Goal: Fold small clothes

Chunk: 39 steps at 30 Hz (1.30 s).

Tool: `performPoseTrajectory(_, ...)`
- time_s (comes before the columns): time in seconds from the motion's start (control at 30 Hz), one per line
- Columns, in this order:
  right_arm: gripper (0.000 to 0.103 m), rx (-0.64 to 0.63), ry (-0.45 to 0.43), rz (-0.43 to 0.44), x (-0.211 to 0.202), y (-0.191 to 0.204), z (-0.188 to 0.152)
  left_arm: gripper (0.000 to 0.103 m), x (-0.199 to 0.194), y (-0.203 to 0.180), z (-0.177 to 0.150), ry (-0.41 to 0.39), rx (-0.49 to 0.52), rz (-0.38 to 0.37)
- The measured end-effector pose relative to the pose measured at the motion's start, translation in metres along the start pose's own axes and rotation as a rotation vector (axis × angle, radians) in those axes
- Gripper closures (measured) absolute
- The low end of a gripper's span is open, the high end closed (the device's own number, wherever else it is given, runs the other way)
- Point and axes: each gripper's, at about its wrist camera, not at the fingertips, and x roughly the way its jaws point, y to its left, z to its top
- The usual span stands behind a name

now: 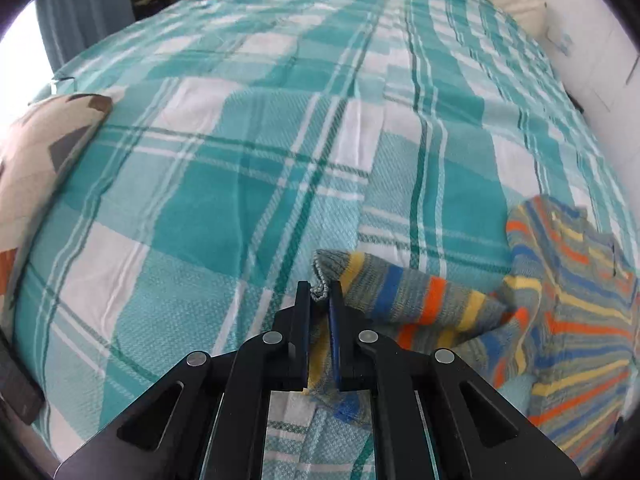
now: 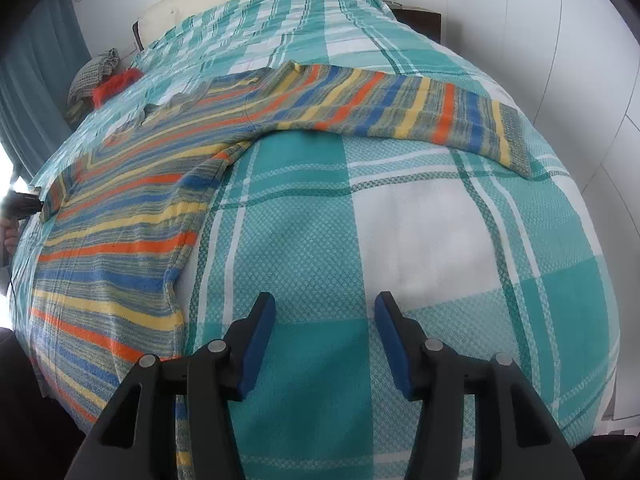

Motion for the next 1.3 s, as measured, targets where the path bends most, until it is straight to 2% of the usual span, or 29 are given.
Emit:
performPoseTrajectory(0.07,0.048,-0.007,-0.003,-0.006,0.001,0.002,0.001,0.097,-0.022,0.026,-0.004,-0.062,-0.159,0.017)
performPoseTrajectory(0.1,0.047,-0.01,-0.005,-0.007,0.002,0.003,0.0,0.097,-0.029,0.039,-0.008,-0.065,-0.235,0.024)
performPoseTrajectory(0.13,0.045,-0.013,-0.006,-0.007,0.002,0.003,0.0,0.097,-0.032,0.049,-0.014,-0.054,-0.292,0.015)
performPoseTrajectory(0.2,0.043,-0.02,-0.008,-0.008,0.004,0.004,0.0,0.095,-0.028,0.056,-0.027,-0.011,-0.326,0.021)
performPoseTrajectory(0.23,0.042,-0.025,-0.008,-0.007,0.004,0.005,0.0,0.087,-0.02,0.057,-0.033,0.03,-0.329,0.018)
performPoseTrajectory(0.27,0.041,-0.028,-0.009,-0.006,0.005,0.005,0.0,0.084,-0.014,0.059,-0.038,0.06,-0.331,0.016)
performPoseTrajectory(0.3,0.041,-0.031,-0.009,-0.005,0.005,0.005,0.0,0.075,-0.012,0.063,-0.042,0.064,-0.338,0.018)
performPoseTrajectory(0.33,0.041,-0.032,-0.009,-0.004,0.004,0.005,0.0,0.055,-0.012,0.065,-0.045,0.05,-0.353,0.006)
performPoseTrajectory(0.4,0.041,-0.028,-0.01,0.002,0.004,0.005,0.0,0.034,-0.014,0.075,-0.052,0.015,-0.4,-0.027)
performPoseTrajectory(0.5,0.041,-0.027,-0.011,0.005,0.004,0.004,-0.001,0.034,-0.01,0.072,-0.057,0.032,-0.384,-0.076)
performPoseTrajectory(0.57,0.04,-0.032,-0.01,-0.001,0.005,0.005,0.0,0.037,-0.009,0.059,-0.057,0.034,-0.317,-0.09)
performPoseTrajectory(0.6,0.04,-0.035,-0.011,-0.004,0.005,0.006,0.0,0.075,-0.007,0.051,-0.056,0.047,-0.279,-0.098)
performPoseTrajectory(0.63,0.039,-0.039,-0.012,-0.006,0.006,0.007,0.0,0.098,-0.002,0.042,-0.055,0.087,-0.238,-0.094)
performPoseTrajectory(0.7,0.039,-0.046,-0.012,-0.012,0.007,0.008,0.0,0.099,-0.007,0.029,-0.056,0.089,-0.179,0.017)
performPoseTrajectory(0.77,0.039,-0.048,-0.012,-0.012,0.007,0.008,0.0,0.099,-0.013,0.03,-0.059,0.095,-0.191,0.087)
performPoseTrajectory(0.9,0.039,-0.039,-0.011,-0.009,0.008,0.006,0.0,0.099,-0.001,0.034,-0.063,0.117,-0.185,0.139)
performPoseTrajectory(0.97,0.039,-0.044,-0.01,-0.013,0.009,0.007,0.001,0.098,-0.003,0.025,-0.064,0.101,-0.141,0.17)
performPoseTrajectory(1.07,0.039,-0.036,-0.019,-0.014,0.003,0.006,0.002,0.081,-0.034,0.005,-0.074,0.021,-0.094,0.169)
performPoseTrajectory(1.1,0.039,-0.031,-0.043,-0.032,-0.004,0.005,0.003,0.058,-0.048,-0.002,-0.081,-0.018,-0.068,0.144)
performPoseTrajectory(1.13,0.039,-0.032,-0.08,-0.062,-0.012,0.005,0.005,0.027,-0.062,-0.013,-0.087,-0.064,-0.035,0.115)
performPoseTrajectory(1.17,0.035,-0.038,-0.112,-0.094,-0.018,0.004,0.008,0.017,-0.075,-0.026,-0.094,-0.115,0.001,0.092)
performPoseTrajectory(1.2,0.032,-0.046,-0.14,-0.125,-0.022,0.003,0.012,0.009,-0.084,-0.039,-0.099,-0.157,0.038,0.072)
performPoseTrajectory(1.23,0.028,-0.052,-0.166,-0.148,-0.023,0.002,0.018,0.009,-0.087,-0.055,-0.101,-0.182,0.081,0.054)
performPoseTrajectory(1.3,0.027,-0.053,-0.194,-0.193,-0.02,-0.002,0.033,0.007,-0.081,-0.083,-0.104,-0.183,0.171,0.011)
